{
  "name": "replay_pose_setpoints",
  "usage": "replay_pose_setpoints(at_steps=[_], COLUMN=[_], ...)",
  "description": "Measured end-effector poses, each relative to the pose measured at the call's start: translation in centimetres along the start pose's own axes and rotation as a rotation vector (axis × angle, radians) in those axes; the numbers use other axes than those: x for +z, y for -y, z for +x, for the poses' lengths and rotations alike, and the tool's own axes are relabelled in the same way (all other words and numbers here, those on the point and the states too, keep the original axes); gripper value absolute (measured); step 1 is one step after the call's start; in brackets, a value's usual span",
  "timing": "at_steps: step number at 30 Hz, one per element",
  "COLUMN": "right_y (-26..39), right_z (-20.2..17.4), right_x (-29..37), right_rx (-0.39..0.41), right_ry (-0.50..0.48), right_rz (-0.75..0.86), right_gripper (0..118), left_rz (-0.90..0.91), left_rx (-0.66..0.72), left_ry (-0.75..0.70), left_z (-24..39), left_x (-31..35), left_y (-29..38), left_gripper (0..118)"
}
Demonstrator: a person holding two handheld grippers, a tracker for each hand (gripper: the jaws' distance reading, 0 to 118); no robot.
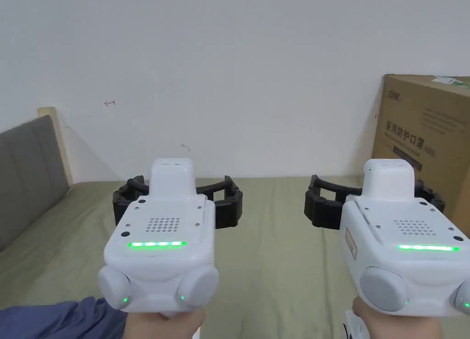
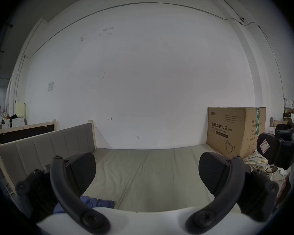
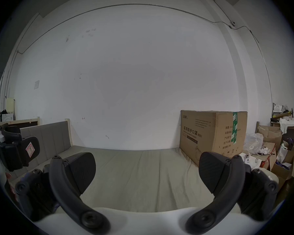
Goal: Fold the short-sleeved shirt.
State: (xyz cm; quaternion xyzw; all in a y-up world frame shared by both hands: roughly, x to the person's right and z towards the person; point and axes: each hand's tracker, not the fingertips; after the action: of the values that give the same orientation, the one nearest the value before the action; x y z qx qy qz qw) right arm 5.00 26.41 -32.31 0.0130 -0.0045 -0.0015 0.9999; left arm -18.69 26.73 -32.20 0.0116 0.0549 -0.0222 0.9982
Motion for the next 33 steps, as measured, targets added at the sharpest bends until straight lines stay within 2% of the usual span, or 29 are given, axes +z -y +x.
replay_pose_setpoints(at_steps=[33], right_y=[0.03], right_z=[-0.64], right_x=[0.59], right_rx=[0.012], right_ry=[-0.001], right_rz=[0.004], right_gripper=[118], left_rz=[-0.006], left_rx=[0.024], left_ry=[0.018], left_z=[-0.09], left_x=[0.49], left_y=[0.4], left_gripper=[118])
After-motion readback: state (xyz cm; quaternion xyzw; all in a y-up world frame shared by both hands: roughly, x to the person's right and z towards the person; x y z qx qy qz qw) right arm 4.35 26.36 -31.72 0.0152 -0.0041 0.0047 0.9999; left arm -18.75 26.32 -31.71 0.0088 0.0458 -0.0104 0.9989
